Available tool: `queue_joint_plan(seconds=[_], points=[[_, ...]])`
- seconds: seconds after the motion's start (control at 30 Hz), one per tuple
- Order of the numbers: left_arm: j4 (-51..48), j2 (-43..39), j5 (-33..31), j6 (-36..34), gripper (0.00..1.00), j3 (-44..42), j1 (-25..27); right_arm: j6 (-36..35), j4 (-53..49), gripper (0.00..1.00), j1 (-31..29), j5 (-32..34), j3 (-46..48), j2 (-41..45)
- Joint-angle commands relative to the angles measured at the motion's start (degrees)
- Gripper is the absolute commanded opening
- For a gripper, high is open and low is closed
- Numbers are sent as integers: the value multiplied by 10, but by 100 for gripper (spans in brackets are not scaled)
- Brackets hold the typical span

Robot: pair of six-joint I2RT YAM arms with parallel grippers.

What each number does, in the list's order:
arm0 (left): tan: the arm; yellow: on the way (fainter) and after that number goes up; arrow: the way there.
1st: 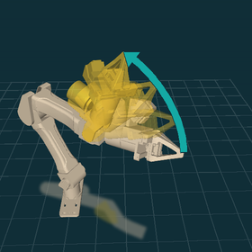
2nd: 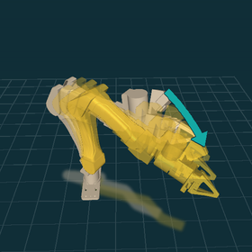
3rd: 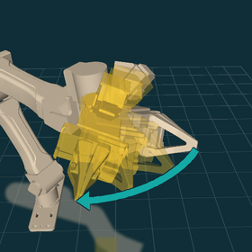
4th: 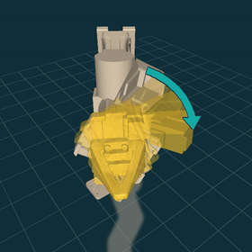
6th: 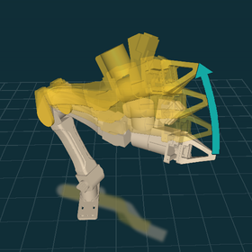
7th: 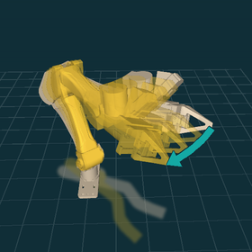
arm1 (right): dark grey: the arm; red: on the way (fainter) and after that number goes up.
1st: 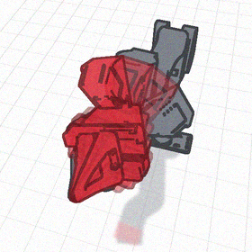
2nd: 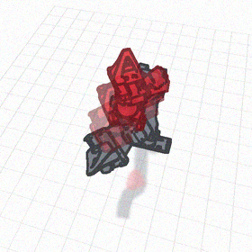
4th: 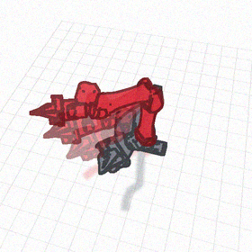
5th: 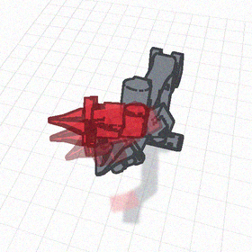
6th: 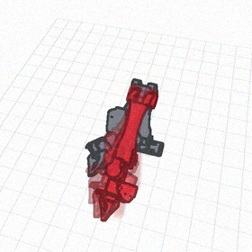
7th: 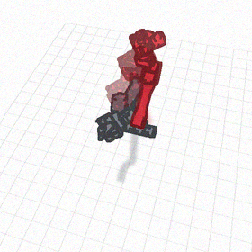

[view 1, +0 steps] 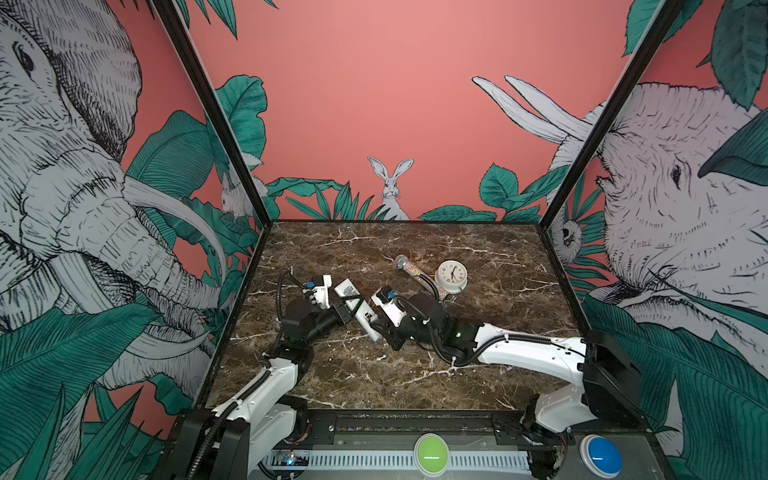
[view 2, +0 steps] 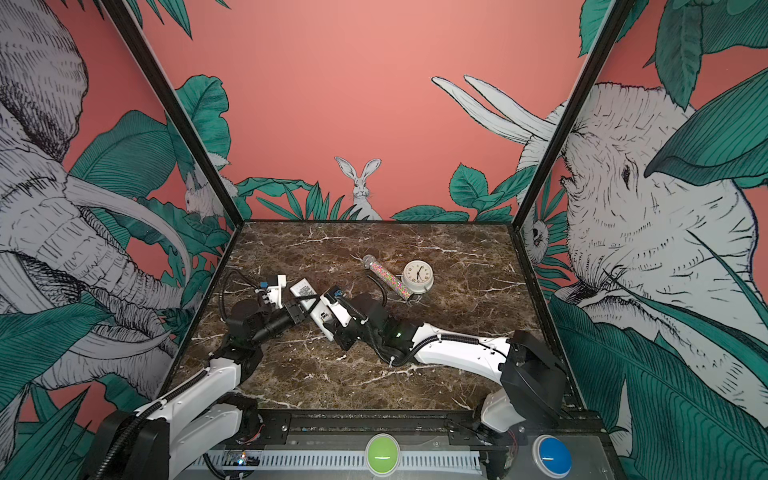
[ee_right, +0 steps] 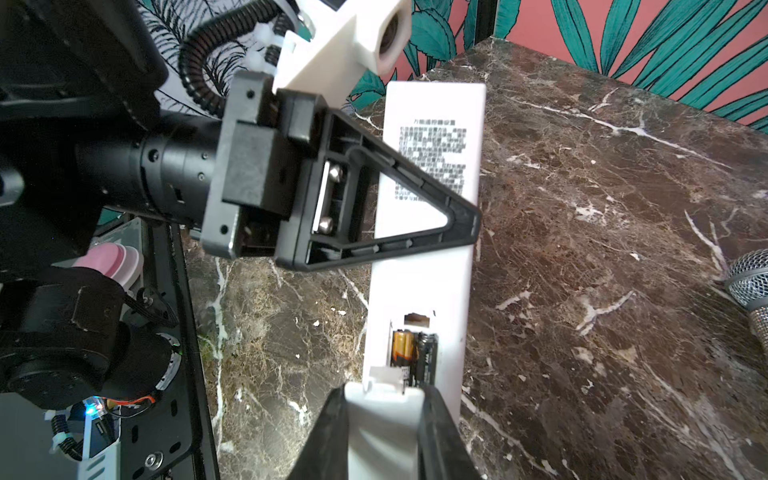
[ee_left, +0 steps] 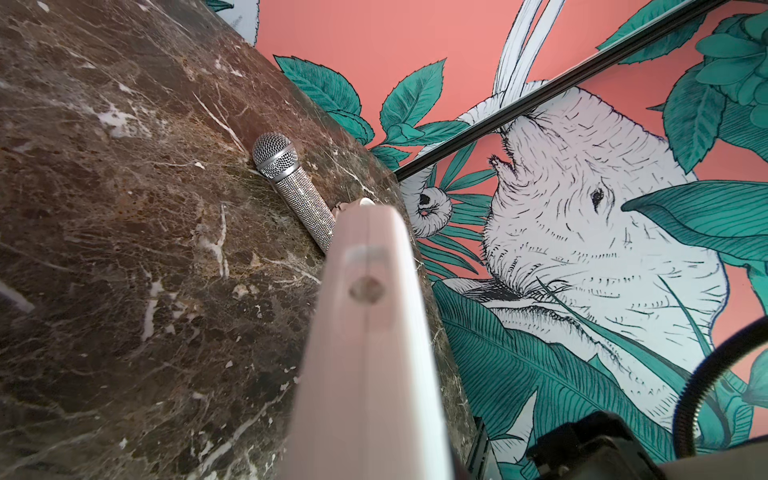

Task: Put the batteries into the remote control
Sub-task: 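Carry the battery cover with the right gripper to the remote's compartment, then lower the cover onto the battery compartment and slide it closed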

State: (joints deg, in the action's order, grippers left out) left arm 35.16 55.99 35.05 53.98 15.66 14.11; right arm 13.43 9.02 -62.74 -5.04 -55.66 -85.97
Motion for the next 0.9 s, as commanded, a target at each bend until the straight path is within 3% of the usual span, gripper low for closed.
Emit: queue_joint_plan(seconds=[0.0, 0.87], points=[[25, -15, 3, 4, 0, -2, -2, -6, 38, 2, -4, 10, -4, -4], [40, -7, 8, 7, 0, -9, -2, -22, 45, 1, -4, 37, -2, -20]])
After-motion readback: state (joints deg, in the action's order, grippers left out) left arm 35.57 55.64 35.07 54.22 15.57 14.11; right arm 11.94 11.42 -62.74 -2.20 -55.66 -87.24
